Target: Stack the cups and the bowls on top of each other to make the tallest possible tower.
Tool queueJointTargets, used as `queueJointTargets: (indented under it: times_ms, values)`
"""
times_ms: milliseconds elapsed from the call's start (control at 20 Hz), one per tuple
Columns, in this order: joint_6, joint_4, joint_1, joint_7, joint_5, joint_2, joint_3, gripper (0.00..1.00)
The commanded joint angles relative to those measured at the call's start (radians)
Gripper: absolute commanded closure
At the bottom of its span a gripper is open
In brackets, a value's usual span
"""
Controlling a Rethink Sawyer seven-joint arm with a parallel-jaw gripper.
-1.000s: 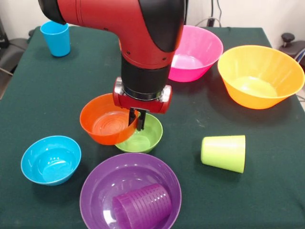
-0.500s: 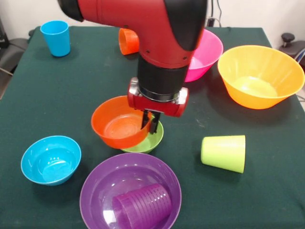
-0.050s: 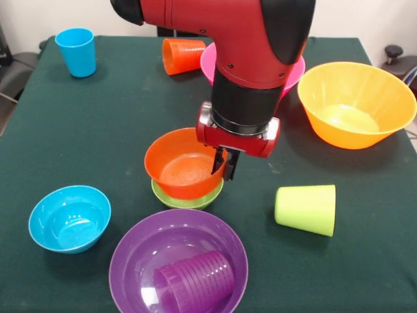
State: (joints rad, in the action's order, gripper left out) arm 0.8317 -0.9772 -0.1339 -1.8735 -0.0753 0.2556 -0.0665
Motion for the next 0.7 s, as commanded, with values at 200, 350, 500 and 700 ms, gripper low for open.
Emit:
queueJointTargets:
  times_ms: [200, 350, 500, 700]
  values:
    - [0.020, -0.008, -0.010, -0.101, 0.009, -0.012, 0.024, 1.00]
    - [0.007, 0.026, -0.027, -0.066, -0.004, -0.038, 0.027, 1.00]
    - [-0.005, 0.031, -0.031, -0.058, -0.008, -0.047, 0.028, 1.00]
    - [-0.012, 0.028, -0.032, -0.057, -0.008, -0.046, 0.028, 1.00]
